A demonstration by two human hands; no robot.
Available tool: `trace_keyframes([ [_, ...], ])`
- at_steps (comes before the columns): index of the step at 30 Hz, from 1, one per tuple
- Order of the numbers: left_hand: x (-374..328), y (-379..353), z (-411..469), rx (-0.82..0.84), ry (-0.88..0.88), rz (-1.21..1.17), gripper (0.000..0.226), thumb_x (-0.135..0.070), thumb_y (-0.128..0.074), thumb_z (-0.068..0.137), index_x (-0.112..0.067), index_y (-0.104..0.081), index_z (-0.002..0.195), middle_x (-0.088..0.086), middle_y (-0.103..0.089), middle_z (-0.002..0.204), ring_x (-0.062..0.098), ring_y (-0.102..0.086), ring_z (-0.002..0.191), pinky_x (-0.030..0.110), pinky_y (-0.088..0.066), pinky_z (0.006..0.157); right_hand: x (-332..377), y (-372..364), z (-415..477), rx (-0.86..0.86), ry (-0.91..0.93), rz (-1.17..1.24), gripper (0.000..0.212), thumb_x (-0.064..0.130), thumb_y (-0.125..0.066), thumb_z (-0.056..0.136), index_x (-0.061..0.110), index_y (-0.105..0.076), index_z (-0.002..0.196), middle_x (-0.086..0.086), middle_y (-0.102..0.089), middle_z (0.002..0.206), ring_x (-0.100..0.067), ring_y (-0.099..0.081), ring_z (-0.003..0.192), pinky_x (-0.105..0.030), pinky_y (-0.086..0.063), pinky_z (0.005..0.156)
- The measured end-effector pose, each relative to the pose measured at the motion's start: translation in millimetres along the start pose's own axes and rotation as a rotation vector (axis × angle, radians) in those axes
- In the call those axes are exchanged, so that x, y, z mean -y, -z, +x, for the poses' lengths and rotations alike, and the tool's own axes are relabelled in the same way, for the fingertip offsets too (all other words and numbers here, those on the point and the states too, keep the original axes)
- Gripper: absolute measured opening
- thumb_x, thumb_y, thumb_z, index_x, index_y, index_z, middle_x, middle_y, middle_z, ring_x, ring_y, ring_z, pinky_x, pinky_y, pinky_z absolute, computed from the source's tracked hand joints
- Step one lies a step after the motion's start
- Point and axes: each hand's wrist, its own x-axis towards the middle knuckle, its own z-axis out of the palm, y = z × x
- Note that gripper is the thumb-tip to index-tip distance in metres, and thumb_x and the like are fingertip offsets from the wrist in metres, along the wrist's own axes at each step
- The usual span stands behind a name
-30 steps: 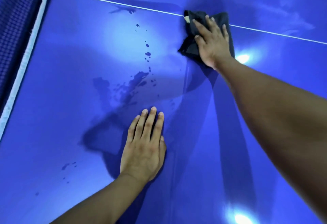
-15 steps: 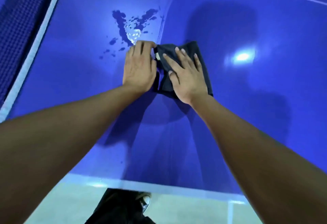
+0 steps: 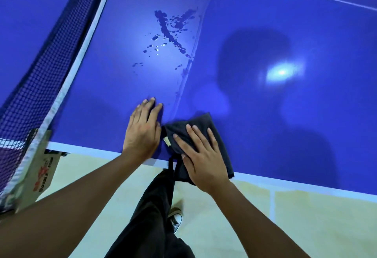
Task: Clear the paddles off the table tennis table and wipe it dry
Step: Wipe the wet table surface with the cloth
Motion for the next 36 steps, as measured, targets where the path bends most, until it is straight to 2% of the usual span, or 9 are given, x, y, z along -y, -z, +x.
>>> trace_keyframes([
  [3,4.1,5.1,5.3,-0.012,0.001,-0.024,0.048,-0.015,-0.038,0.093,-0.006,-0.053,0.138,0.016,-0.046,0.149,0.037,-0.046,0.136,0.050,-0.039,0.108,-10.5,5.6,10.0,0.019,0.083,-0.005,0.053,0.037,-0.039,0.106,0.040,-0.029,0.159,0.002,-0.017,0.170,-0.015,-0.011,0.158,-0.054,-0.016,0.125],
  [6,6.3,9.0,25.8,-0.030,0.005,-0.018,0.045,-0.012,-0.039,0.094,-0.007,-0.055,0.136,0.015,-0.048,0.147,0.037,-0.048,0.133,0.050,-0.040,0.106,-29.0,14.6,46.6,0.035,0.172,-0.018,0.053,0.035,-0.042,0.105,0.040,-0.033,0.157,0.004,-0.019,0.170,-0.014,-0.012,0.157,-0.052,-0.015,0.126],
  [13,-1.1,9.5,106.6,-0.053,0.024,-0.031,0.048,-0.013,-0.038,0.096,-0.008,-0.050,0.142,0.012,-0.045,0.152,0.033,-0.042,0.140,0.046,-0.036,0.112,-73.7,30.4,174.1,0.030,0.043,-0.020,0.054,0.036,-0.035,0.104,0.043,-0.031,0.157,0.007,-0.020,0.169,-0.010,-0.010,0.157,-0.047,-0.008,0.128],
  [21,-24.3,-0.8,219.5,-0.042,0.029,-0.113,0.057,-0.017,-0.041,0.096,-0.008,-0.038,0.152,0.011,-0.035,0.159,0.031,-0.033,0.147,0.046,-0.030,0.119,-157.0,55.2,339.3,-0.010,-0.103,-0.018,0.054,0.036,-0.038,0.104,0.042,-0.031,0.157,0.005,-0.021,0.169,-0.010,-0.013,0.156,-0.044,-0.004,0.127],
  [25,-33.1,-9.4,257.2,-0.018,-0.062,-0.068,0.055,-0.016,-0.040,0.096,-0.011,-0.040,0.151,0.009,-0.032,0.161,0.029,-0.029,0.149,0.046,-0.026,0.121,-194.8,64.1,395.9,-0.051,-0.189,-0.009,0.054,0.037,-0.036,0.103,0.042,-0.031,0.157,0.005,-0.021,0.169,-0.011,-0.013,0.156,-0.044,-0.003,0.127],
  [31,-56.1,-17.2,295.1,-0.051,-0.165,-0.098,0.057,-0.012,-0.041,0.092,-0.014,-0.044,0.149,0.009,-0.035,0.159,0.030,-0.030,0.149,0.048,-0.028,0.120,-235.3,77.1,464.7,-0.095,-0.396,0.016,0.055,0.040,-0.035,0.103,0.040,-0.029,0.158,0.004,-0.017,0.170,-0.012,-0.009,0.157,-0.044,0.001,0.127],
  [36,-85.7,-34.2,315.7,-0.057,-0.246,-0.121,0.055,-0.010,-0.045,0.091,-0.009,-0.048,0.146,0.012,-0.041,0.156,0.033,-0.034,0.147,0.052,-0.031,0.118,-261.5,77.6,491.7,-0.101,-0.432,0.010,0.057,0.040,-0.031,0.102,0.038,-0.027,0.159,0.002,-0.015,0.171,-0.014,-0.006,0.157,-0.047,0.004,0.127],
])
